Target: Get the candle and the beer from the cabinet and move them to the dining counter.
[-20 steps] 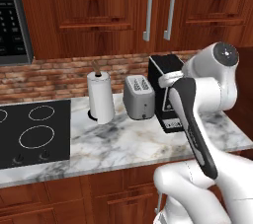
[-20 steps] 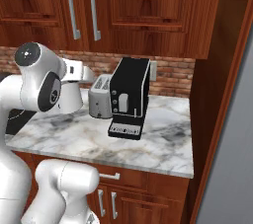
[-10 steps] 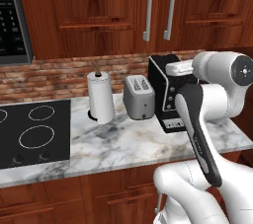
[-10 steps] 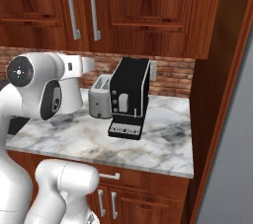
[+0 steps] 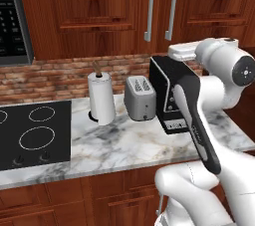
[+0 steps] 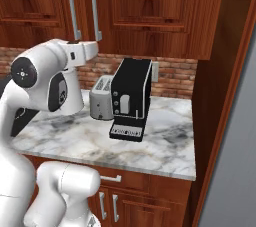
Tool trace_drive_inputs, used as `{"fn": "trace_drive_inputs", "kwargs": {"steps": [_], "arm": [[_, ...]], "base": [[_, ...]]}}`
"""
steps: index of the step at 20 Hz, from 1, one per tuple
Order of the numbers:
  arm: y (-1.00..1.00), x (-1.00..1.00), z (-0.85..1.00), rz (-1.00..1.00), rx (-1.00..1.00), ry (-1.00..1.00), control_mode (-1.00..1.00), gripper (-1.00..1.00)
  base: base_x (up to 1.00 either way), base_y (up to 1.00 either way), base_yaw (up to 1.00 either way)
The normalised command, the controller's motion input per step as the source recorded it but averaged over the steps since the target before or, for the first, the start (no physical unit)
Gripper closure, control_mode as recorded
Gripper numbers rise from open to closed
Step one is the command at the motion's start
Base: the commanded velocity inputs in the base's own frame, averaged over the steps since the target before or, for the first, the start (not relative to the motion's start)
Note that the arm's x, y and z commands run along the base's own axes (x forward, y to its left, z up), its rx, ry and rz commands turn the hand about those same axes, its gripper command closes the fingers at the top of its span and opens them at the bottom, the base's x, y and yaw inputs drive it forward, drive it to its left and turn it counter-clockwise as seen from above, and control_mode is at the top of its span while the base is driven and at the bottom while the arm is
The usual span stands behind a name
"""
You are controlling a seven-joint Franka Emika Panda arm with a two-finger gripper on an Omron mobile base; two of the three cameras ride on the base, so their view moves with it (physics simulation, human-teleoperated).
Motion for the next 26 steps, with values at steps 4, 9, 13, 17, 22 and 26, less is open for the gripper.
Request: {"fn": "trace_drive_inputs", "kwargs": {"steps": [4,9,13,17,22,26], "arm": [[0.00,0.47,0.12,-0.03,0.01,-0.10,-1.00,-1.00],[-0.07,0.47,0.01,0.00,0.02,-0.11,-1.00,-1.00],[-0.07,0.42,0.00,0.00,0.04,-0.14,-1.00,-1.00],[-0.04,0.38,0.08,0.00,0.06,-0.12,-1.00,-1.00],[0.00,0.37,0.15,0.00,0.00,-0.02,-1.00,-1.00],[0.00,0.36,0.34,0.00,0.00,0.00,-1.00,-1.00]], "base": [[0.00,0.00,0.00],[0.00,0.00,0.00],[0.00,0.00,0.00],[0.00,0.00,0.00],[0.00,0.00,0.00],[0.00,0.00,0.00]]}}
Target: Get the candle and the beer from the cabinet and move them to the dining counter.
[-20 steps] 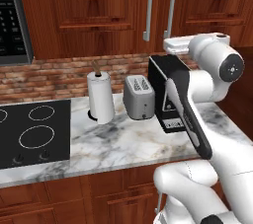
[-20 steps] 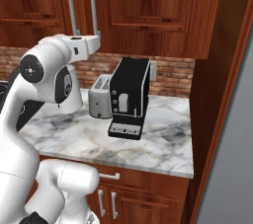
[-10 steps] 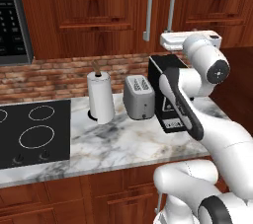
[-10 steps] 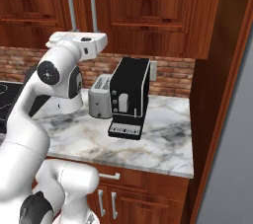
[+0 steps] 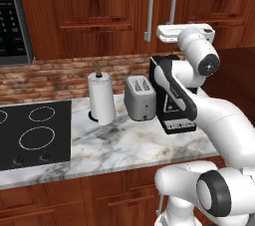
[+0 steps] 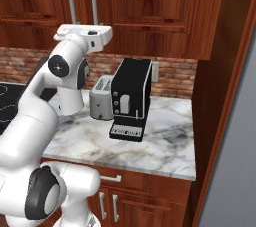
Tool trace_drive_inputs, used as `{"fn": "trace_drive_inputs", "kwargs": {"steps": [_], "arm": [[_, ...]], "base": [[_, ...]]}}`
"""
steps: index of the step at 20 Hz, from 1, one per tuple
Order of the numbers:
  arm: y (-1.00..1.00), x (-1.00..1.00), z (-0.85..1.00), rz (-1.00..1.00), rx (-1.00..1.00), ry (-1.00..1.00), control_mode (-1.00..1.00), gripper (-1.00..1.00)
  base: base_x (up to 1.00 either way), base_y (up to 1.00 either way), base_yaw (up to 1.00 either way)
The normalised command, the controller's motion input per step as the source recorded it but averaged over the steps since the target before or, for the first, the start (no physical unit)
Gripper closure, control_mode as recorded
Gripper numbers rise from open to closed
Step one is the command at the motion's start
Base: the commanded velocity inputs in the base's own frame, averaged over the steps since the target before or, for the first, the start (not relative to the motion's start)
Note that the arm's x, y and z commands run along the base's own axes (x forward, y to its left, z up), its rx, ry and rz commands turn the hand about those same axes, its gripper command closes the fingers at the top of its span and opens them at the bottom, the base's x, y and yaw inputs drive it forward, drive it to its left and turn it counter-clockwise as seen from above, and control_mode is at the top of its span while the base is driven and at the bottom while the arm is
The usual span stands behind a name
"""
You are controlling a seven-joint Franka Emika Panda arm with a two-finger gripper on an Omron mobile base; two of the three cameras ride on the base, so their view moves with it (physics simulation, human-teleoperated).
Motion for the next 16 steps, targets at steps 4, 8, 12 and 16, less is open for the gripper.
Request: {"fn": "trace_drive_inputs", "kwargs": {"steps": [4,8,12,16], "arm": [[0.00,0.40,0.27,0.00,0.00,0.05,-1.00,-1.00],[0.00,0.32,0.03,0.00,0.00,0.01,-1.00,-1.00],[0.00,0.25,0.00,0.00,0.00,0.00,-1.00,-1.00],[0.00,0.25,0.00,0.00,0.00,0.00,-1.00,-1.00]], "base": [[0.00,0.00,0.00],[0.00,0.00,0.00],[0.00,0.00,0.00],[0.00,0.00,0.00]]}}
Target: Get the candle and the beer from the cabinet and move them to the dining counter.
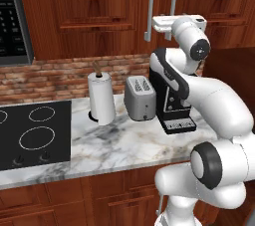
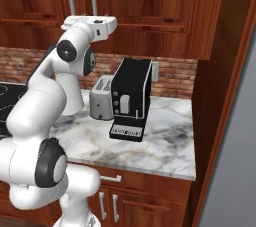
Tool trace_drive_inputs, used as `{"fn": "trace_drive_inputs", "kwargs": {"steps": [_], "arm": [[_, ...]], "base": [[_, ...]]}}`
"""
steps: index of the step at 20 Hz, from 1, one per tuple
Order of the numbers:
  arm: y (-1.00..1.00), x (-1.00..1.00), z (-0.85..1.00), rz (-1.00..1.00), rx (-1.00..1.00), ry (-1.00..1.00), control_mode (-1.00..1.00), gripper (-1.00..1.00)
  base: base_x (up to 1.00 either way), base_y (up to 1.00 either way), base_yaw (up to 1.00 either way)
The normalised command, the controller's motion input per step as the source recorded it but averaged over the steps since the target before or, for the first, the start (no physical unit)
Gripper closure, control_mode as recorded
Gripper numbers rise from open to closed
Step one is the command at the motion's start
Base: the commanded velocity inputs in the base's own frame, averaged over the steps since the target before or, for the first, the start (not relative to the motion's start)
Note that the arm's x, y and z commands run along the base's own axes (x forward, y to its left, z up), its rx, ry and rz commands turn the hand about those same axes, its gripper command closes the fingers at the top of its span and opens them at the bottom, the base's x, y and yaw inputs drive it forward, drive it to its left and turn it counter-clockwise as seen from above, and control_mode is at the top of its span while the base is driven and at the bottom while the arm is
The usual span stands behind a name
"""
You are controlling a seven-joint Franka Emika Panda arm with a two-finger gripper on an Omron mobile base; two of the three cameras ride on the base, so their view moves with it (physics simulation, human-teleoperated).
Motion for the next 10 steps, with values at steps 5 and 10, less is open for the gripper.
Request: {"fn": "trace_drive_inputs", "kwargs": {"steps": [5,10], "arm": [[0.00,0.29,0.00,0.00,0.00,0.00,-1.00,-1.00],[0.02,0.44,0.00,0.00,0.00,0.00,-1.00,1.00]], "base": [[0.00,0.00,0.00],[0.00,0.00,0.00]]}}
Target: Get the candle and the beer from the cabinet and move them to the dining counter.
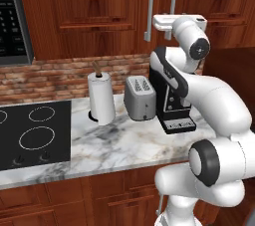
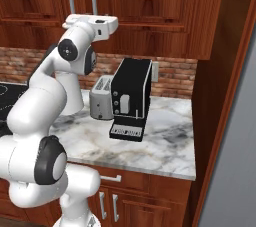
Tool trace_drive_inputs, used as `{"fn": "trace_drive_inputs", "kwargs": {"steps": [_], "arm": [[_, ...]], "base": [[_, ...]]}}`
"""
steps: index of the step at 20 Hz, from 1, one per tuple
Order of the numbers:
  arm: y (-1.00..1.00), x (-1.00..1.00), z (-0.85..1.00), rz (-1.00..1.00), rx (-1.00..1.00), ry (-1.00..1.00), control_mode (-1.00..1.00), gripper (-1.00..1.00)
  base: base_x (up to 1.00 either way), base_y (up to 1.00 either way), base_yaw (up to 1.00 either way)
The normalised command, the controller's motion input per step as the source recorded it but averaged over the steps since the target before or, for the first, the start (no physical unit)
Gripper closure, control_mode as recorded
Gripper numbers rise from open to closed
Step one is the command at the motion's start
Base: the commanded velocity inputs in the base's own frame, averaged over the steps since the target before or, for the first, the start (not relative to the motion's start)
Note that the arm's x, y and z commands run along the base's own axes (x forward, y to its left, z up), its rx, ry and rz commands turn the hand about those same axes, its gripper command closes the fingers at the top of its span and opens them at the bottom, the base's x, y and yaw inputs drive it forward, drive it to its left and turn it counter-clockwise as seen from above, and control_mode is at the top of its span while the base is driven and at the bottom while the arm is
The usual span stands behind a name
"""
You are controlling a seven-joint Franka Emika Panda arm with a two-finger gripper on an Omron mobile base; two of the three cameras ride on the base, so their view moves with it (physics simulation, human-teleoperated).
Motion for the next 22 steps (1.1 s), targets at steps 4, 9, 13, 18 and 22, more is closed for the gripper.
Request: {"fn": "trace_drive_inputs", "kwargs": {"steps": [4,9,13,18,22], "arm": [[0.01,0.39,0.00,0.00,0.00,0.00,-1.00,1.00],[0.00,0.03,-0.04,0.00,0.00,0.01,-1.00,1.00],[0.00,0.00,-0.20,0.00,0.00,0.02,-1.00,1.00],[0.12,0.01,-0.34,0.02,-0.04,0.01,-1.00,1.00],[0.29,0.03,-0.32,0.05,-0.07,0.02,-1.00,1.00]], "base": [[0.00,0.00,0.00],[0.00,0.00,0.00],[0.00,0.00,0.00],[0.00,0.00,0.00],[0.00,0.00,0.00]]}}
